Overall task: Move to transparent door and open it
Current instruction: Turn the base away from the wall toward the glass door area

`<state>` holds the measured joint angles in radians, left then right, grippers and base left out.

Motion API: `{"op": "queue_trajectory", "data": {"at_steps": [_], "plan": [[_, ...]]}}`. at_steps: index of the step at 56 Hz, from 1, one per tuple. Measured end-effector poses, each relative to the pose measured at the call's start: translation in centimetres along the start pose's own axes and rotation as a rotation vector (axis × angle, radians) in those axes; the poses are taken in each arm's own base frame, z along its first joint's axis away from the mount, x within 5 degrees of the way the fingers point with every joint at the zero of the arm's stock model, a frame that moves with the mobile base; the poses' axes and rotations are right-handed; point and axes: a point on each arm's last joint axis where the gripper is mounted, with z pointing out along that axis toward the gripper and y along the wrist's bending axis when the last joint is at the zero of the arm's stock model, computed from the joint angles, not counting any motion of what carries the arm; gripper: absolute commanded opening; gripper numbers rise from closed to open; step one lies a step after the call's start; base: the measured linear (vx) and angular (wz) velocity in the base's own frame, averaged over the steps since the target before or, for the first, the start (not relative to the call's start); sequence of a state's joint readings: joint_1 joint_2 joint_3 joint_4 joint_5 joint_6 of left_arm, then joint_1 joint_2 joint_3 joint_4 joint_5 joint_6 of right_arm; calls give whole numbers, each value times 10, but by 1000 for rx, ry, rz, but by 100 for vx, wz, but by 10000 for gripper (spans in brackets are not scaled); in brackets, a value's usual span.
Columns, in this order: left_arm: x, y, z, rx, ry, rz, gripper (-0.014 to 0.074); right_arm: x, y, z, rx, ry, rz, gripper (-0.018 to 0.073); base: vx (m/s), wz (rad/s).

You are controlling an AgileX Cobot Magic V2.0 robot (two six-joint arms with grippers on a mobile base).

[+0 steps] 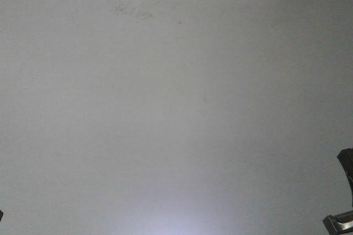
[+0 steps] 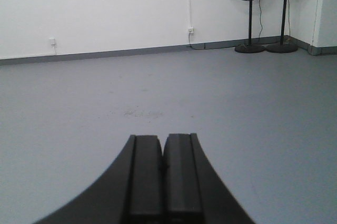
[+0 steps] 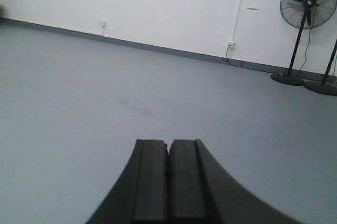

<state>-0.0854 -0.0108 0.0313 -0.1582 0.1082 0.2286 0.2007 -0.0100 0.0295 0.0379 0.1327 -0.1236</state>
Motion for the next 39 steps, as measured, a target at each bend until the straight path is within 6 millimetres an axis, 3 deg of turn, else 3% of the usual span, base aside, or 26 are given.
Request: {"op": "queue_trajectory", "data": {"at_steps": [39], "plan": [[0,0,0,0,0,0,-6,0,0,0,0,0,0,-6,2,-1]]}}
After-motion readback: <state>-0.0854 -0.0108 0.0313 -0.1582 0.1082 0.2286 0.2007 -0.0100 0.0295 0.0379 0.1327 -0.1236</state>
